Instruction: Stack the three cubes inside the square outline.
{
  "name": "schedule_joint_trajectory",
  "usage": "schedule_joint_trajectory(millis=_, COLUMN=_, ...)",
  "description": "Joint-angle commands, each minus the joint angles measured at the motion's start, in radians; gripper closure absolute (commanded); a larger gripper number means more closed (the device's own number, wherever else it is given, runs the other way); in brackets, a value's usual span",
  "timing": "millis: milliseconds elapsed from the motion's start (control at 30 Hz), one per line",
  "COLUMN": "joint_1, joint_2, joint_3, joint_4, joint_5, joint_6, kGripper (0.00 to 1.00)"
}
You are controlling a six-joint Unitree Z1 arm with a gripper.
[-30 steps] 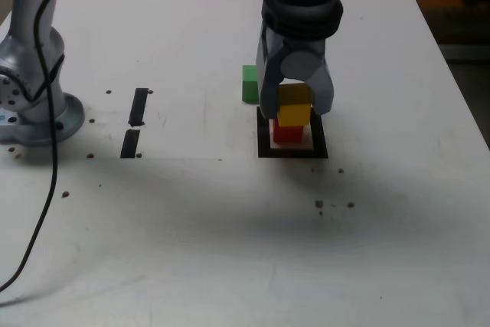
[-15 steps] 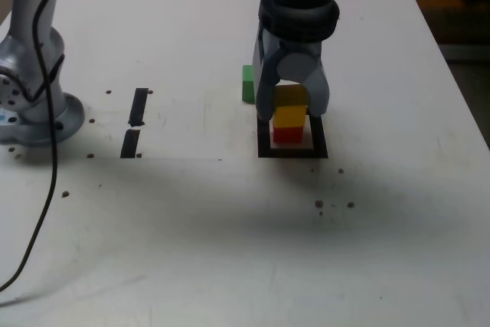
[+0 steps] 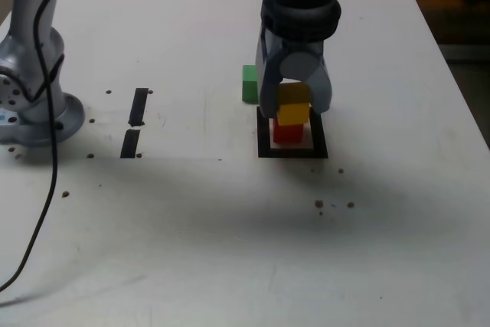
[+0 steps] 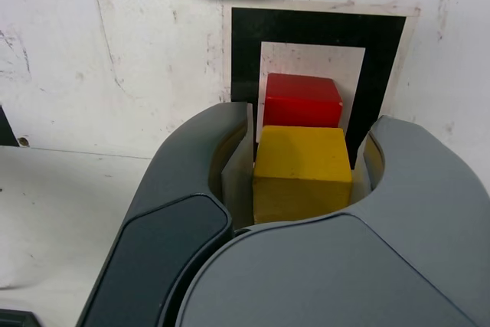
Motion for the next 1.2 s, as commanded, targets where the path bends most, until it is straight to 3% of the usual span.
schedule_joint_trajectory(millis=0, joint_1=0.003, joint_2=0.000, joint_3=0.002, joint_4=0.000, joint_5=0.001, joint_6=0.001, kGripper=0.73)
schedule_joint_trajectory(millis=367, joint_1=0.009, joint_2=-0.006, joint_3=0.018, joint_4=-0.002, joint_5=-0.001, joint_6=0.006, kGripper=0.68)
schedule_joint_trajectory(millis=833, joint_1=0.013, joint_2=-0.010, joint_3=0.024, joint_4=-0.011, joint_5=0.003, joint_6=0.034, kGripper=0.18)
schedule_joint_trajectory(millis=967, joint_1=0.014, joint_2=-0.017, joint_3=0.028, joint_4=-0.010, joint_5=0.010, joint_6=0.034, kGripper=0.12)
schedule_joint_trajectory(millis=1167, joint_1=0.014, joint_2=-0.056, joint_3=0.029, joint_4=0.004, joint_5=0.033, joint_6=0.024, kGripper=0.11)
